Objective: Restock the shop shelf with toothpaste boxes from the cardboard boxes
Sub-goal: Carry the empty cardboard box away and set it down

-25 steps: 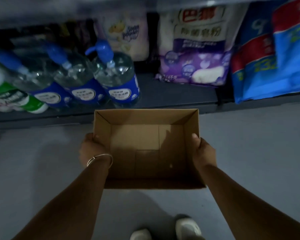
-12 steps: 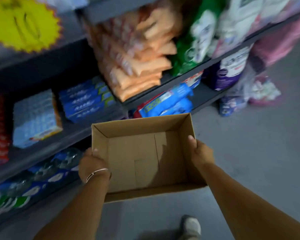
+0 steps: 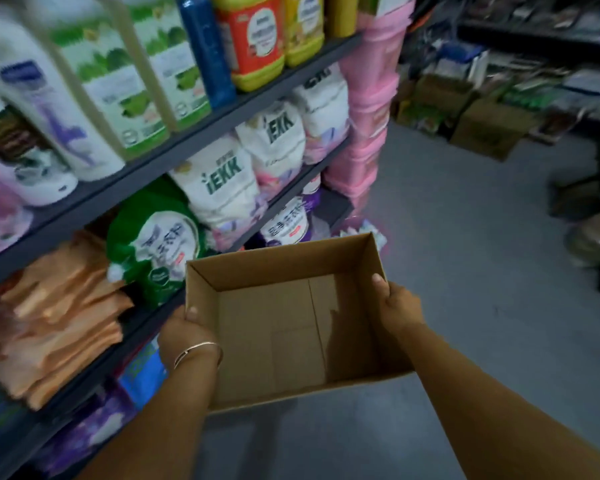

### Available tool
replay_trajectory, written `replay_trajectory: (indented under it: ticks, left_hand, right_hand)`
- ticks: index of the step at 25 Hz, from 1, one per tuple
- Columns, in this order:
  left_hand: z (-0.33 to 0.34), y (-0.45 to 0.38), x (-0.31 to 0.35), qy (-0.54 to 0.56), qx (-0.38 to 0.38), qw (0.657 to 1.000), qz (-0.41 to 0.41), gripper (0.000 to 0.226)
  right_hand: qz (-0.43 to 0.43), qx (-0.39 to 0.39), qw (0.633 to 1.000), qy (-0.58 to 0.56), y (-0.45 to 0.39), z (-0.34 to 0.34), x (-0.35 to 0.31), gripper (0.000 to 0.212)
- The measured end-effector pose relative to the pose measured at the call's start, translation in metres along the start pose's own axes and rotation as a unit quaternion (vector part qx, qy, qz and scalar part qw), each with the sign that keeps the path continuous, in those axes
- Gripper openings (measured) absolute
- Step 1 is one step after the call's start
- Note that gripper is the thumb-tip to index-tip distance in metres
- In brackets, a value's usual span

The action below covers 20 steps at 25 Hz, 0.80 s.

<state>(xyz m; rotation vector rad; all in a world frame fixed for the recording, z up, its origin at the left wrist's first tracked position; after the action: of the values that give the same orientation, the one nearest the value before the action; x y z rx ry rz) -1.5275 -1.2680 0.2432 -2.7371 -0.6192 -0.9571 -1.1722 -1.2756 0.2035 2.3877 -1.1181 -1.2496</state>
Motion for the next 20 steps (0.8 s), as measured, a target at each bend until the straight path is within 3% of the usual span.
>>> replay_trajectory:
  ticks: [11,20]
  left_hand:
    - [0.234,-0.115,0.387,0.073,-0.098,0.983,0.14,0.032]
    - [0.445,-0.157,0.679,0.05,-0.132,0.965,0.22,0.031]
  right_hand:
    - [0.081,0.115,0.983,-0.115,-0.253,-0.274,-0.051,0.05]
    - [0.115,0.164,0.971,-0.132,-0.491,-0.483,-0.063,0.048]
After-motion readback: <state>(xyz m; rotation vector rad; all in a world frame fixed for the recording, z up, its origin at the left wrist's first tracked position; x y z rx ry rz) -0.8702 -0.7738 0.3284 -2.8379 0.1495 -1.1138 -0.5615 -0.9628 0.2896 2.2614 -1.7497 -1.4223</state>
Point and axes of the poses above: each hand's wrist, its own y-axis away from the middle knuckle, its own z-axis out of the palm, x = y × z, the point moved 8 cm from there along -y, towards the middle knuckle, and after that the axes turned 14 degrees about z, right-handed, at the moved point
